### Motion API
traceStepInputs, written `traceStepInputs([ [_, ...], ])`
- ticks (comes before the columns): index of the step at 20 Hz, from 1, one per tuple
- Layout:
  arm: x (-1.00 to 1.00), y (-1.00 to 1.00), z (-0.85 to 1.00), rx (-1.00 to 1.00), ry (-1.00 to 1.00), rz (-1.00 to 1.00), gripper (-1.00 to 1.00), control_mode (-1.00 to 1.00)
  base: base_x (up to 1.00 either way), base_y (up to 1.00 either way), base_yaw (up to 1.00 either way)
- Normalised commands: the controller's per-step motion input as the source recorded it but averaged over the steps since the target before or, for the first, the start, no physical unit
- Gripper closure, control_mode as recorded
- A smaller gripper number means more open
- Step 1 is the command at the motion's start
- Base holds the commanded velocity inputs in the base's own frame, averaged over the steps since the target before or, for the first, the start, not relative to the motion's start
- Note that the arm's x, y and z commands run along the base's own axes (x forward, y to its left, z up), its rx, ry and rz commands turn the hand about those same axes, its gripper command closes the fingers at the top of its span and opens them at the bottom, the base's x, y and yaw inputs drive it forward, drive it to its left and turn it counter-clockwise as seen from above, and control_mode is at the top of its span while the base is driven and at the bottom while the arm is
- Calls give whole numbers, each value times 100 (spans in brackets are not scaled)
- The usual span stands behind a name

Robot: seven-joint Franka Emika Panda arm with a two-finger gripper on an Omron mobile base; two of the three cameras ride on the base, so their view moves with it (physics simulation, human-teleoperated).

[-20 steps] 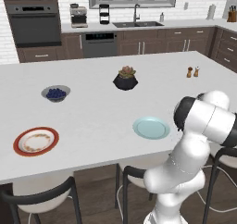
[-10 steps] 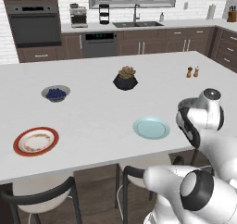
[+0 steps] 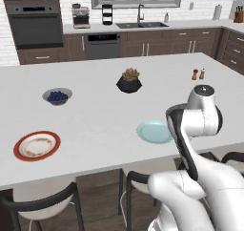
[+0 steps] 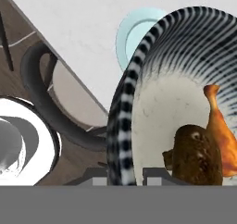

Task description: Pick the chicken drumstick and mushroom from their plates and place them in the bowl. Then put the bowl in the fridge.

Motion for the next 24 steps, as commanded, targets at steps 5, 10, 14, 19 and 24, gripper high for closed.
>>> traceStepInputs([
  [5,-34,59,37,0,4,13,100,-100,0,0,0],
  [10,-37,22,8,0,-1,5,100,-100,0,0,0],
  [14,0,0,0,0,0,0,100,-100,0,0,0],
  [19,0,0,0,0,0,0,100,-100,0,0,0],
  [24,-32,0,0,0,-3,0,100,100,-40,0,0],
])
